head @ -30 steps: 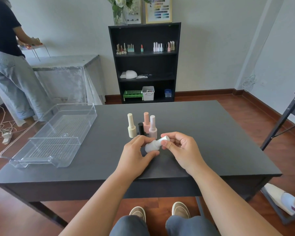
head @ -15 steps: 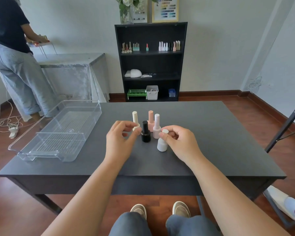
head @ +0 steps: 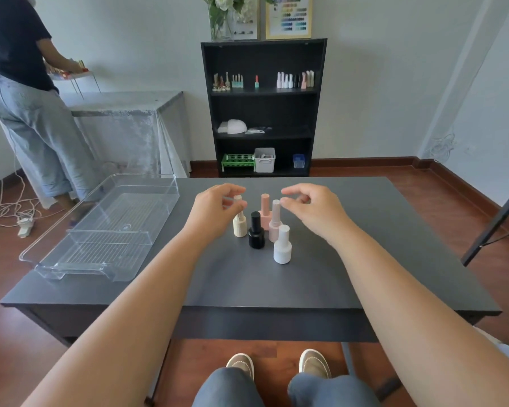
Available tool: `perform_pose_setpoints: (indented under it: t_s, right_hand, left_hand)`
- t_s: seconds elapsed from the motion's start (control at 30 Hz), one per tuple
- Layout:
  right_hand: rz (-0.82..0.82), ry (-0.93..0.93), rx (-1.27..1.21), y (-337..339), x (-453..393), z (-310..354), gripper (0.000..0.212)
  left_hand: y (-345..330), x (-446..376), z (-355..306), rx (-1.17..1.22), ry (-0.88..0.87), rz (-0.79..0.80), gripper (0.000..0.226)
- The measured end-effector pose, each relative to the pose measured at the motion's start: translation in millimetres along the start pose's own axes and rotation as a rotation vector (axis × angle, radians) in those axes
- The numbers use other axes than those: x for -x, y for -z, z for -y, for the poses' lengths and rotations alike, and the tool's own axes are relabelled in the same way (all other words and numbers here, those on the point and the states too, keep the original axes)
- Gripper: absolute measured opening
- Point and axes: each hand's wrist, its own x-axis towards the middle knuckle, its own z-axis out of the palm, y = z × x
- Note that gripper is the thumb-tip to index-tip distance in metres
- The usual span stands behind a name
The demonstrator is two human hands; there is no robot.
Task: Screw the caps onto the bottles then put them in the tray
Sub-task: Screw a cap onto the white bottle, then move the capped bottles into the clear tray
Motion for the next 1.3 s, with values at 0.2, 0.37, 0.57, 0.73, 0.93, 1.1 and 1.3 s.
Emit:
perform_pose_setpoints:
  t_s: [0.2,0.37,0.57,0.73,0.93,1.1,1.3]
  right_hand:
    - [0.165,-0.034,0.158,-11,-18,10,0.022]
    - [0.107,-0.022,0.206,0,-22,12,0.010]
    - [-0.104,0.121,0.187,17,-41,55,0.008]
    - [-0.105,0.315,0.123,-14,-67,112,0.011]
    - [0.113,0.334,0.025,-96,-98,158,0.012]
    - [0.169,0.293,0.001,-161,-123,177,0.014]
    - [0.247,0.256,0.074,-226,-152,176,0.023]
  left_hand:
    - [10,0,1,-0.048,-0.029,-0.006,0.019]
    - [47,-5,3,0.025,-0.033,-0.073,0.019]
    - [117,-24,13,0.027,-0.013,-0.186,0.015]
    - [171,-42,41,0.015,0.032,-0.274,0.016]
    - [203,-60,84,-0.022,0.120,-0.296,0.015]
    - [207,-78,118,-0.112,0.120,-0.240,0.015]
    - [203,-103,157,-0.256,0.131,-0.188,0.021]
